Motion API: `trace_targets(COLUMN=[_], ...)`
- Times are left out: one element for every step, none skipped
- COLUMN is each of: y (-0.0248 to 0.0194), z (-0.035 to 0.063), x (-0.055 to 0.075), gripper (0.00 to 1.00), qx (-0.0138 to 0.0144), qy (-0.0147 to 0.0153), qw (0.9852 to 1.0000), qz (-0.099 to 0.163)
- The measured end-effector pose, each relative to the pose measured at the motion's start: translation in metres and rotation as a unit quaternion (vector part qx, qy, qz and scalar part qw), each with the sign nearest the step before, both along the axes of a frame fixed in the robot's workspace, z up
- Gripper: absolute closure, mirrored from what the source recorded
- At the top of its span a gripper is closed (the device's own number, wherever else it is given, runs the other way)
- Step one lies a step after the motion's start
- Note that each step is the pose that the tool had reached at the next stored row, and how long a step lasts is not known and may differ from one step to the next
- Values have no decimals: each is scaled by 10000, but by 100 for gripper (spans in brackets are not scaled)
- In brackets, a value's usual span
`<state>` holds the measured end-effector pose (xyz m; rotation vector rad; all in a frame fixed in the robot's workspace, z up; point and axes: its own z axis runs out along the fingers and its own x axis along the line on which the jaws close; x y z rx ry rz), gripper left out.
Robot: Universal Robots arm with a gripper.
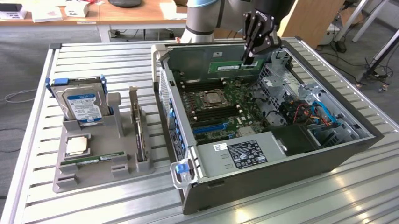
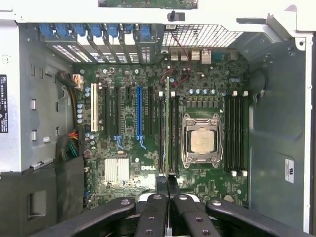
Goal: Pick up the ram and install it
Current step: 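Pick up the ram and move it above insertion slot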
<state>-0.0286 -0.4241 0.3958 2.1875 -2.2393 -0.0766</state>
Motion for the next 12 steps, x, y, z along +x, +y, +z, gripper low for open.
trace_targets(y=[0,0,0,0,0,0,0,0,0,0,0,0], z=[-12,-24,-35,-46,-57,-68,-79,-89,-100,-111,-121,-130], x=[0,0,0,0,0,0,0,0,0,0,0,0], gripper=[88,88,88,88,88,88,88,88,88,88,88,88], qx=[0,0,0,0,0,0,0,0,0,0,0,0], qy=[0,0,0,0,0,0,0,0,0,0,0,0], qw=[10000,10000,10000,10000,10000,10000,10000,10000,10000,10000,10000,10000], qz=[0,0,0,0,0,0,0,0,0,0,0,0])
